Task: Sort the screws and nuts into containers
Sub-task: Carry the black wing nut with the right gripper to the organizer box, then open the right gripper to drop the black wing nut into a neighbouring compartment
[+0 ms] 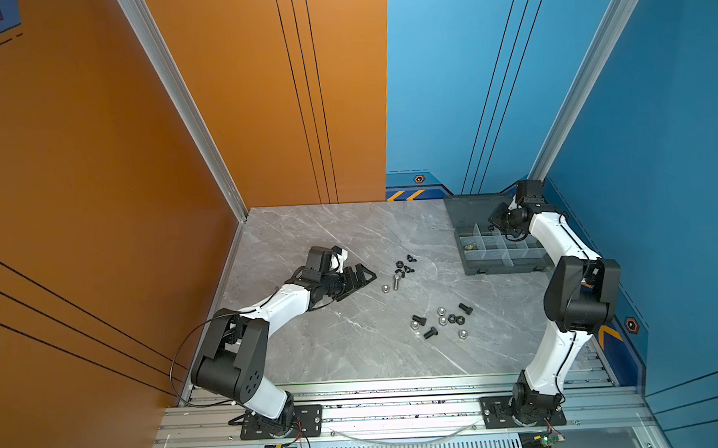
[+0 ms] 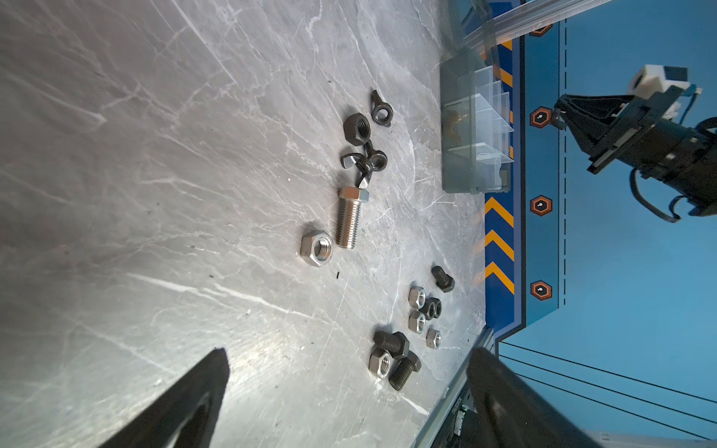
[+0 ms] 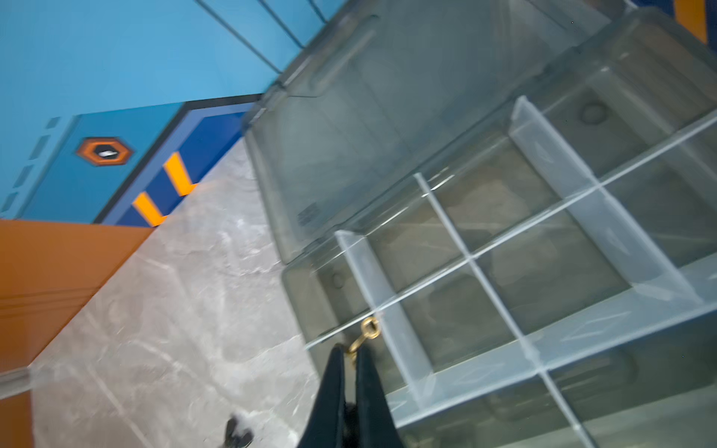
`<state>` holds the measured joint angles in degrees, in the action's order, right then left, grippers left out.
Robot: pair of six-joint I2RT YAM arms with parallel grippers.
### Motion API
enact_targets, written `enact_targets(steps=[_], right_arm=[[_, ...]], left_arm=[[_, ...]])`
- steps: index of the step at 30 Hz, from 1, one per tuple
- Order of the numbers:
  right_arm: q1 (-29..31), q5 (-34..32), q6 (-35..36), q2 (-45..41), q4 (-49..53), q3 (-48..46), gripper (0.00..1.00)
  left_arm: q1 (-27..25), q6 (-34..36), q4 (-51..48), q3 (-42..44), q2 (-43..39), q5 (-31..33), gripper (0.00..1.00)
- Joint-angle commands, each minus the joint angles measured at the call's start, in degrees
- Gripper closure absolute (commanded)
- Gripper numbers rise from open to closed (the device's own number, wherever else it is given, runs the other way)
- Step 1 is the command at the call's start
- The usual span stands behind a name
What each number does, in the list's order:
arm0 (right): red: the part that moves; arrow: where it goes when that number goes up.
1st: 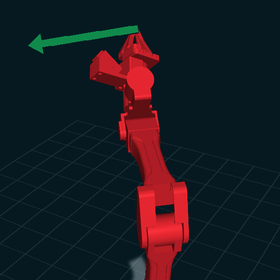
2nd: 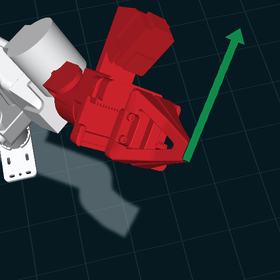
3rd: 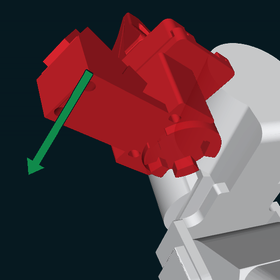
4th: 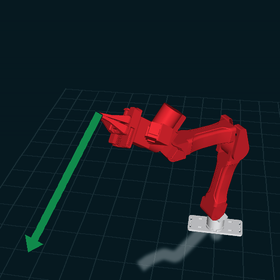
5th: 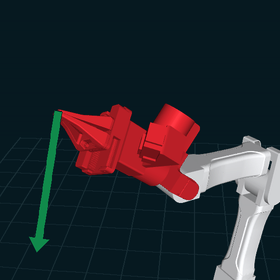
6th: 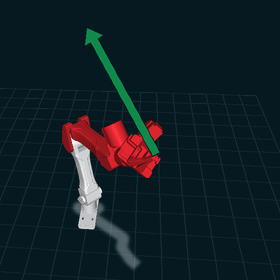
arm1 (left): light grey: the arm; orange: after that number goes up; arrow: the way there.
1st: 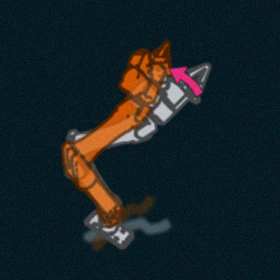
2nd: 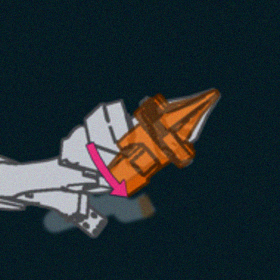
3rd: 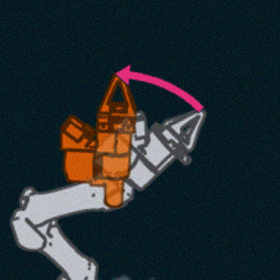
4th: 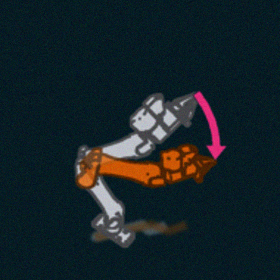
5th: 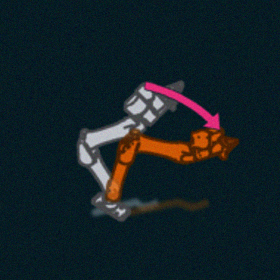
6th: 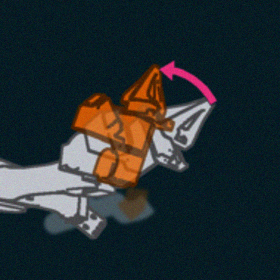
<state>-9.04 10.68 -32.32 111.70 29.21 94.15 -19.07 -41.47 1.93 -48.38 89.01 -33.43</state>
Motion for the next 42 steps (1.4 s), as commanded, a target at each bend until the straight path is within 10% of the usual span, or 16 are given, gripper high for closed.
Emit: enact_targets(steps=[1, 24, 33, 42], right_arm=[[-1.22, -1.39, 0.77, 3.03, 3.18, 2.88, 1.00], [-1.60, -4.50, 4.28, 9.55, 4.28, 2.10, 0.99], [-1.86, -4.45, 4.37, 9.93, 4.45, 2.48, 0.71], [-2.14, -0.31, 5.09, 4.89, 3.64, 0.63, 0.66]], left_arm=[[0.50, 1.00, -0.66, 0.17, -1.57, 1.09, 0.02], [0.21, 1.22, -2.29, -1.10, -1.59, 2.00, 0.03], [-0.11, 1.13, -2.64, -1.30, -1.65, 2.49, 0.02], [-0.58, 1.13, -3.34, -2.08, -2.13, 2.59, 0.02]])
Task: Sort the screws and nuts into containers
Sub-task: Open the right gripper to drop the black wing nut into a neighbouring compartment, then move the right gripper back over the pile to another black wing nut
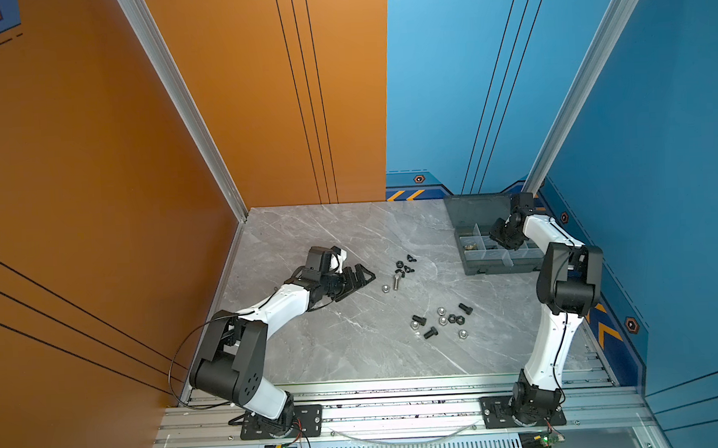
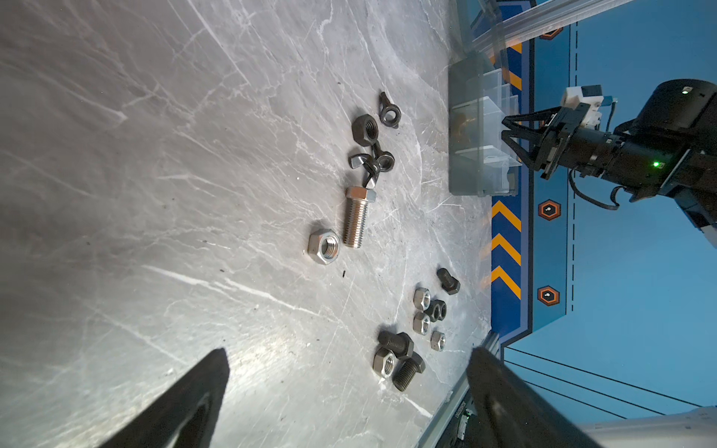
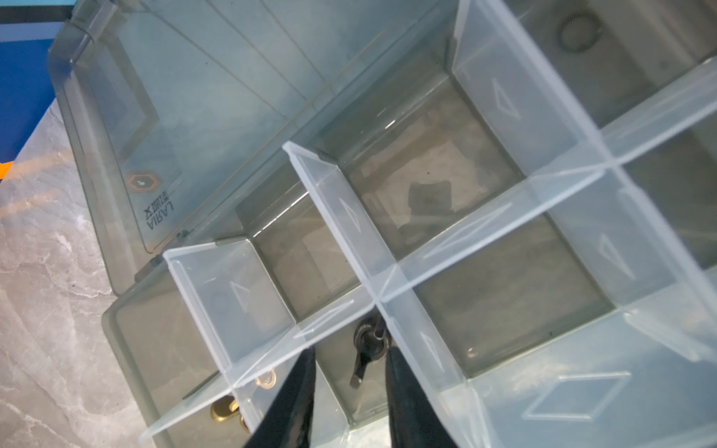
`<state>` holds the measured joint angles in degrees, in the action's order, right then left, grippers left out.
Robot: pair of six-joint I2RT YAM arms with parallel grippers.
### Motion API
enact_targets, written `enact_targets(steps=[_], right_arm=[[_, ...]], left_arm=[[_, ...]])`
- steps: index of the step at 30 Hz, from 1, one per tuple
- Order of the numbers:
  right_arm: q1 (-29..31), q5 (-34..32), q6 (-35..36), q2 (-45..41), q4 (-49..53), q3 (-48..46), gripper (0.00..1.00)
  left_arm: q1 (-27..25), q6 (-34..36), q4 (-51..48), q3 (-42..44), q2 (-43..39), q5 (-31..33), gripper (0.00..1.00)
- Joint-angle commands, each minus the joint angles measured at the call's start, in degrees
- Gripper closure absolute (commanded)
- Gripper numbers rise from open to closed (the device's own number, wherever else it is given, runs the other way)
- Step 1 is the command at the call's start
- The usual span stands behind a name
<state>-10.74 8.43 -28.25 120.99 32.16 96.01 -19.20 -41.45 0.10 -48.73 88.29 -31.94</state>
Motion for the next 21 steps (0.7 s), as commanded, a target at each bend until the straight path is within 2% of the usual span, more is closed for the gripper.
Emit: enact_targets(steps=[1, 12, 17, 21], right_arm=[[-0.34, 2.46, 1.24, -5.47, 0.56, -1.94, 0.66], [3.57, 7.06, 3.47, -17.96, -1.06, -10.82, 0.65], [9.69, 6.91, 5.48, -22.53, -1.86, -14.80, 0.64], [17.04, 4.40, 4.99, -23.99, -4.04, -17.40, 0.63]], left_arm=[[-0.49, 1.04, -1.57, -1.80, -1.54, 1.18, 0.02], [-0.54, 1.10, -1.98, -2.22, -1.28, 1.47, 0.02], [-0.56, 1.11, -1.73, -2.00, -1.17, 1.50, 0.02], [-0.57, 0.93, -0.98, -1.47, -0.96, 1.12, 0.02]])
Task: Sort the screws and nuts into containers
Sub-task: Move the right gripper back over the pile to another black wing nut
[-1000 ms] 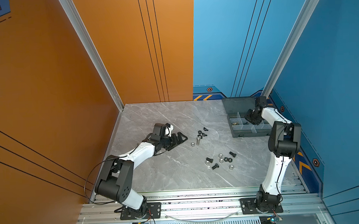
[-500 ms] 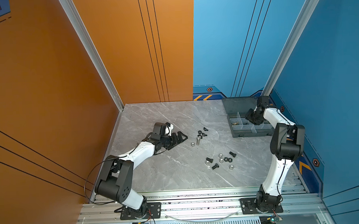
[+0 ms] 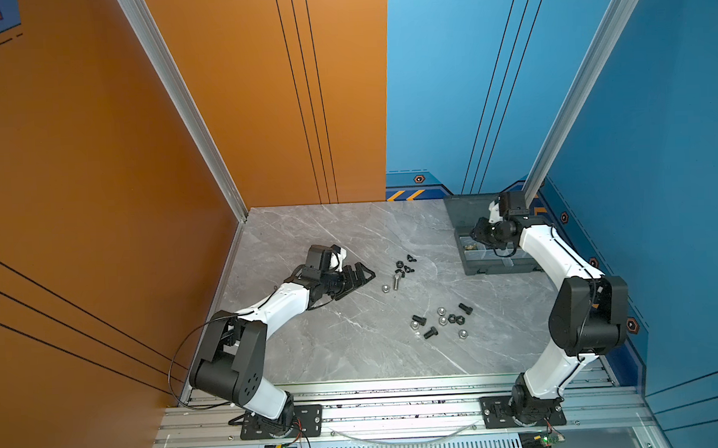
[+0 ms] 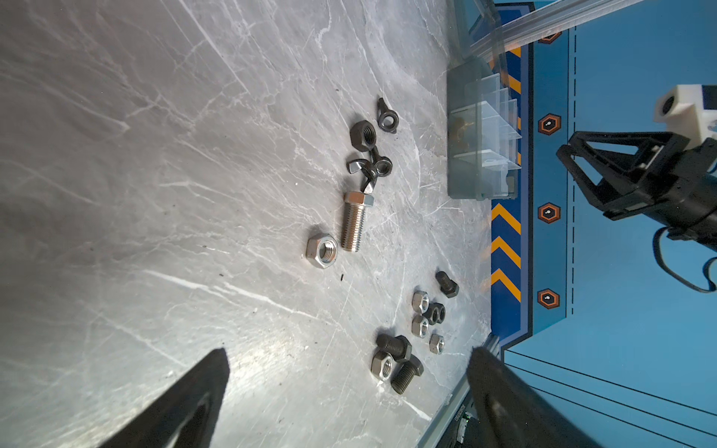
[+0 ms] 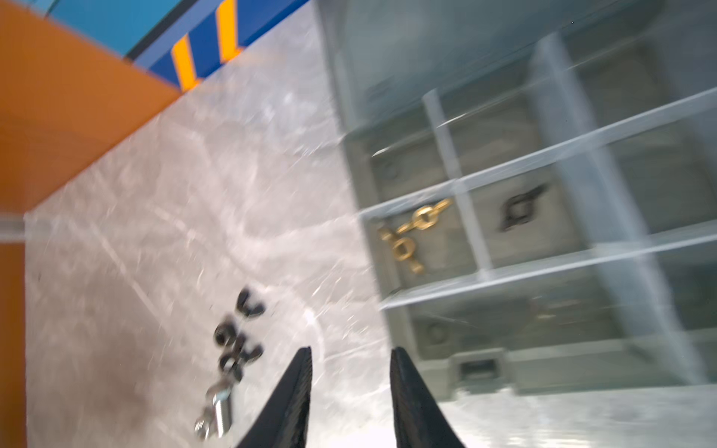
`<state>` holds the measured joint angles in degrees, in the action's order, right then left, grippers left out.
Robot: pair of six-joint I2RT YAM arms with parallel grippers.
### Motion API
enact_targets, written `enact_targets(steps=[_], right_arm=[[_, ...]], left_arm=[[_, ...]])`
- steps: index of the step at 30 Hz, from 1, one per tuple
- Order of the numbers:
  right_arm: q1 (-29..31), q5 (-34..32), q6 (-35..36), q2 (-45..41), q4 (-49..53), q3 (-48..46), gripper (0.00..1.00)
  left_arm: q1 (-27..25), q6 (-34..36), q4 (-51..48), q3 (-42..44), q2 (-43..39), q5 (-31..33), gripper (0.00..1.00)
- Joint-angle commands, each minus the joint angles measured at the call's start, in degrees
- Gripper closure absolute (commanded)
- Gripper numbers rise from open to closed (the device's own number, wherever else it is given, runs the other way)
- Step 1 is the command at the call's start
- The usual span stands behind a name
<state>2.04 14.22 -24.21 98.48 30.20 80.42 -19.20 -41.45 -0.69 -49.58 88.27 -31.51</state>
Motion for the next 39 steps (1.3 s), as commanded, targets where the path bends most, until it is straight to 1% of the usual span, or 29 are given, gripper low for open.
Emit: enact_targets(steps=[1, 5, 8, 11, 14, 18, 20, 22, 28, 32, 39], right_arm=[[6.28, -2.04, 0.74, -1.13, -2.32, -1.98, 0.63], [13.35, -3.78, 0.37, 2.38, -3.36, -1.28, 0.63], [16.35, -2.69, 1.91, 6.14, -3.23, 0.44, 0.63], [18.43, -0.72, 6.44, 9.99, -1.66, 3.33, 0.64], [20.19, 0.24, 12.55, 12.85, 1.23, 6.37, 0.64], [22.09, -1.99, 20.44, 14.66, 3.90, 8.86, 0.64], [22.97, -4.42, 23.79, 15.73, 5.47, 10.20, 0.64], [23.66, -6.52, 26.32, 16.53, 6.12, 10.97, 0.64], [26.19, -10.02, 34.04, 18.31, 8.04, 12.11, 0.66], [27.60, -12.44, 35.70, 19.07, 7.68, 12.14, 0.67], [29.11, -13.13, 35.63, 20.00, 7.33, 12.89, 0.67]], left_arm=[[-0.55, 0.86, -0.02, -0.50, -0.82, 0.69, 0.02], [-0.57, 0.50, 0.84, 0.27, -0.64, 0.30, 0.02], [-0.58, 0.54, 0.95, 0.62, -0.73, 0.20, 0.02], [-0.40, 0.64, 0.87, 0.71, -0.92, 0.06, 0.02], [-0.31, 0.76, 0.73, 0.79, -1.02, 0.10, 0.02], [-0.31, 0.35, 1.35, 1.18, -1.08, 0.29, 0.02], [-0.31, -0.14, 2.07, 1.59, -1.15, 0.28, 0.02], [-0.24, -0.21, 2.14, 1.73, -1.13, 0.26, 0.02], [-0.31, -0.03, 1.77, 1.62, -1.26, 0.46, 0.02], [-0.27, 0.06, 1.66, 1.74, -1.34, 0.48, 0.02], [-0.31, 0.01, 1.66, 1.94, -1.51, 0.66, 0.02]])
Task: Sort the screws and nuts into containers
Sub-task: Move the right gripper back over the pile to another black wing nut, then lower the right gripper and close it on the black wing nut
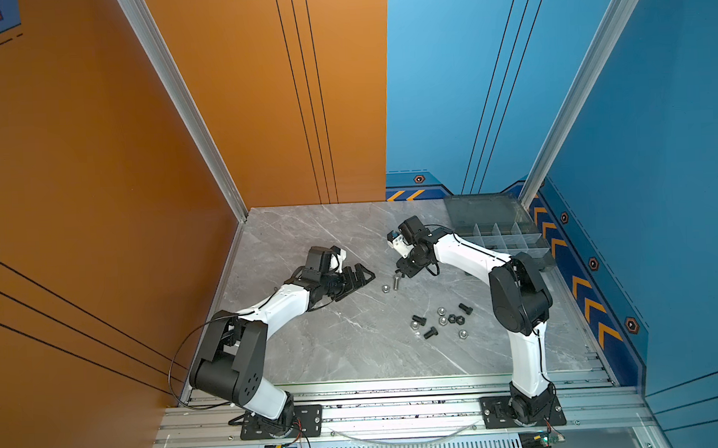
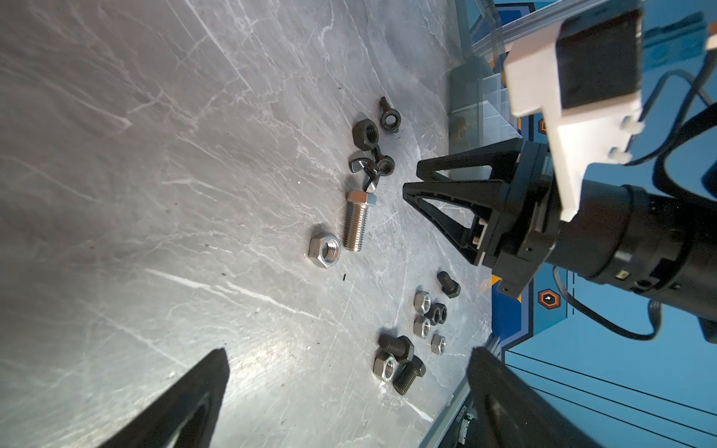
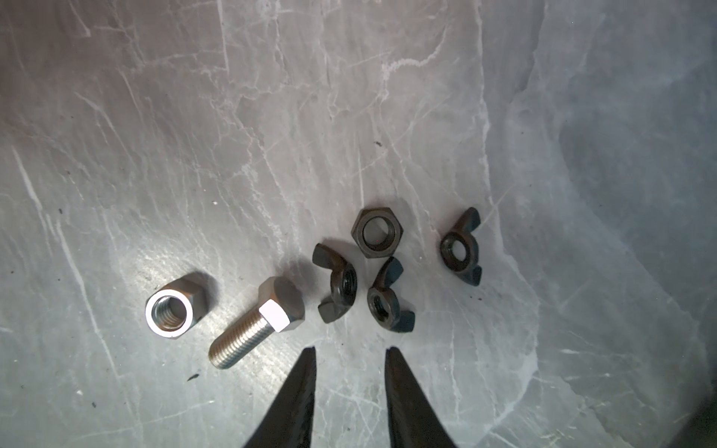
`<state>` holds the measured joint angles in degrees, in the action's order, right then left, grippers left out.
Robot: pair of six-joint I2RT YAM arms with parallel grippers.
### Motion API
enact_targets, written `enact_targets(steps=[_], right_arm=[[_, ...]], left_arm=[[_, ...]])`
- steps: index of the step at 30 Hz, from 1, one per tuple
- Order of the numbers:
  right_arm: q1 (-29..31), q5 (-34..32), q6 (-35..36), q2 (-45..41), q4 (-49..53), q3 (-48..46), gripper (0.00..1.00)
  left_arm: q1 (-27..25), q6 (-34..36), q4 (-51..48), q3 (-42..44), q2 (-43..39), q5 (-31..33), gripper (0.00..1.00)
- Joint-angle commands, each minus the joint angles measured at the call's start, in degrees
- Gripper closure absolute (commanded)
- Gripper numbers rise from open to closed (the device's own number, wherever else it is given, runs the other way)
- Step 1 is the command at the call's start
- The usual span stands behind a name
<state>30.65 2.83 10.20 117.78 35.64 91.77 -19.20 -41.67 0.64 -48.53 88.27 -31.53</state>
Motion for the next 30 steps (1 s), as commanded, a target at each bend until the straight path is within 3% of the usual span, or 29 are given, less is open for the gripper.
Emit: enact_targets(steps=[1, 13, 30], right_arm=[[0.73, -1.76, 1.23, 1.88, 1.81, 1.90, 0.67], [2.46, -5.62, 1.23, 5.45, 0.95, 3.41, 0.70], [2.94, -6.21, 1.49, 6.67, -0.32, 3.77, 0.76]], left_arm=[[-0.31, 0.27, 0.28, 0.89, -1.60, 0.55, 0.02], [0.39, 0.44, 0.36, 1.83, -2.36, 0.70, 0.02], [0.96, 0.36, 0.91, 2.08, -1.93, 0.20, 0.02]])
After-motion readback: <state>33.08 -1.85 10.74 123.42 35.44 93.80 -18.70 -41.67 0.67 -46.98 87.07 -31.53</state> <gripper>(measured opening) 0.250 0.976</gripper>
